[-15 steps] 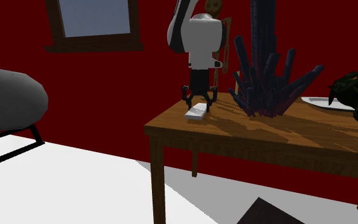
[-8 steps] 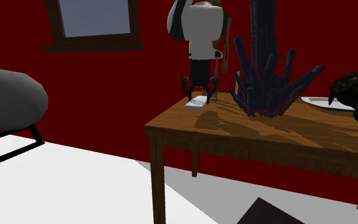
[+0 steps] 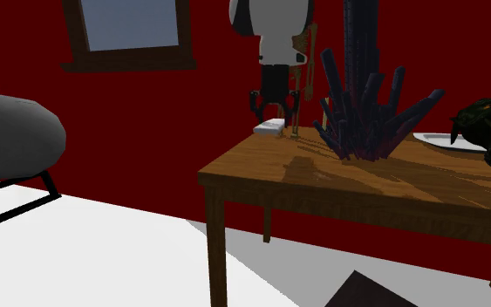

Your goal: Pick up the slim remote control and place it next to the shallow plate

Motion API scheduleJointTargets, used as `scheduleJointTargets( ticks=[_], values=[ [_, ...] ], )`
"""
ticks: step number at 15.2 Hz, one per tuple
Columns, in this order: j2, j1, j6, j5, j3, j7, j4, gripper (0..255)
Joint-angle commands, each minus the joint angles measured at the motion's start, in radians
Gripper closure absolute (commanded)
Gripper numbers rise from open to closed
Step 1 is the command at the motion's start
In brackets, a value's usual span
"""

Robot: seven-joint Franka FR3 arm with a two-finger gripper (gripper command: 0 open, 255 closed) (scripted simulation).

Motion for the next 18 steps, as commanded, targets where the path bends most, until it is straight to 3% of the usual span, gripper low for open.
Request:
scheduleJointTargets(
  ticks=[1,9,18],
  values=[
    [-0.009,0.001,-0.021,-0.002,-0.001,0.002,0.012,255],
    [-0.06,-0.104,0.002,0.002,-0.059,-0.166,-0.064,255],
    [-0.049,-0.234,-0.002,0.022,-0.125,-0.367,-0.054,255]
  ],
)
